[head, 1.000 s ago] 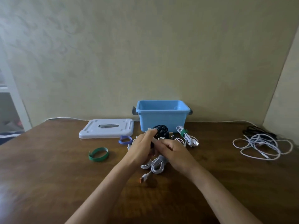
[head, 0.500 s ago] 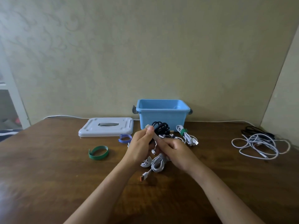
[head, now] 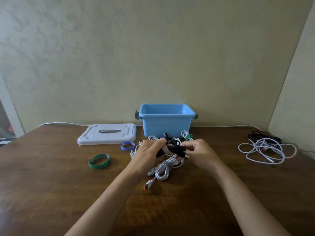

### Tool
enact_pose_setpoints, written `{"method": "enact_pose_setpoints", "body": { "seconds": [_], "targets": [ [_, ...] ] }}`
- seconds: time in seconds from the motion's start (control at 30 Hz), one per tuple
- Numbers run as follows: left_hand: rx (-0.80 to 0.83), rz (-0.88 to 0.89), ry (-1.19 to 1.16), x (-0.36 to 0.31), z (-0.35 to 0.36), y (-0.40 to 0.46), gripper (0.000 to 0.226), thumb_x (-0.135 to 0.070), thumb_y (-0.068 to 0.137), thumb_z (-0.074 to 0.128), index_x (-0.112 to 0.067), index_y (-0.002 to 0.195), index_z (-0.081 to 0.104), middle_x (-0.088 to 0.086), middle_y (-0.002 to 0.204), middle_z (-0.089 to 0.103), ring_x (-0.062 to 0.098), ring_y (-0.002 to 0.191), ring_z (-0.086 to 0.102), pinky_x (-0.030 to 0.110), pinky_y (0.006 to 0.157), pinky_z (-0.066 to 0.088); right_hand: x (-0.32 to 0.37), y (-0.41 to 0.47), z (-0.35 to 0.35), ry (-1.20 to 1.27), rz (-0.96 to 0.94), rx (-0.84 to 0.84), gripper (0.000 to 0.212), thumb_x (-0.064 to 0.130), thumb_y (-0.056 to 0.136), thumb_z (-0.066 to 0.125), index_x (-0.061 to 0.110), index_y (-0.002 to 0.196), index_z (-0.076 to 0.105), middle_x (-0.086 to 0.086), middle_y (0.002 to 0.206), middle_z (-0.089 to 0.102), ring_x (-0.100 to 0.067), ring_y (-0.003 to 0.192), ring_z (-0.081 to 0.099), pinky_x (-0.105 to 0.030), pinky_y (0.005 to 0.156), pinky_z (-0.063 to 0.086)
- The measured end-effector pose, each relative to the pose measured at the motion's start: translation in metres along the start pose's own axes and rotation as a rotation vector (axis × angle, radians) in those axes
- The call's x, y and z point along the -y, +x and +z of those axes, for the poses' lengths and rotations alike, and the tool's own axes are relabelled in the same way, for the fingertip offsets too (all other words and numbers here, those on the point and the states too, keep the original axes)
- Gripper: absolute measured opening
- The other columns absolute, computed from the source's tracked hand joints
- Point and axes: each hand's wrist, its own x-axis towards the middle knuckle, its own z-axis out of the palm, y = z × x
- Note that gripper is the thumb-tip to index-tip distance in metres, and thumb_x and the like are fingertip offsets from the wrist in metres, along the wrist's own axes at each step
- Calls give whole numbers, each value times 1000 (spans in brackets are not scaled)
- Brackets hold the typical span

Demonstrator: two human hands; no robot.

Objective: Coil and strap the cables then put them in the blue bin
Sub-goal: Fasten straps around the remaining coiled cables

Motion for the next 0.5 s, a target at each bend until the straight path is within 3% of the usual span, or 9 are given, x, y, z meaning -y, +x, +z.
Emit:
{"method": "enact_pose_setpoints", "body": {
  "seconds": [0.1, 0.17, 0.27, 0.37, 0.5],
  "targets": [
    [59, 26, 111, 3, 0, -1, 56, -32, 104, 47, -26, 51, 61, -3, 52, 45, 7, 48, 36, 25, 53, 28, 2, -1, -5, 137, -1, 29, 29, 3, 98, 59, 19, 113, 78, 2, 109, 78, -11, 104, 72, -21, 87, 54],
    [137, 81, 166, 5, 0, -1, 39, -30, 104, 49, -23, 69, 67, 3, 60, 52, 10, 55, 43, 25, 56, 33, 4, -2, -11, 263, 8, 36, 38, -1, 100, 47, 16, 118, 75, -4, 111, 77, -21, 109, 70, -22, 92, 54],
    [194, 64, 125, 10, 1, -2, 13, -26, 102, 52, -15, 102, 60, -8, 63, 59, 6, 57, 48, 19, 56, 38, 4, -4, -10, 327, -29, 22, 29, 6, 102, 52, 15, 119, 75, -10, 108, 77, -27, 109, 69, -20, 89, 55],
    [225, 29, 58, 15, 5, 0, 14, -26, 102, 53, -17, 92, 54, -8, 63, 57, 5, 54, 47, 20, 53, 37, 5, -2, -2, 312, -69, -31, 24, 7, 99, 61, 16, 116, 76, -4, 104, 79, -17, 106, 72, -23, 95, 54],
    [267, 5, -61, 21, 11, 4, 19, -28, 91, 54, -26, 72, 51, -9, 63, 50, 5, 52, 43, 18, 51, 33, 8, -1, 6, 327, -110, -108, 24, 1, 97, 62, 11, 114, 76, 0, 104, 79, -10, 103, 73, -21, 89, 55]
  ]
}}
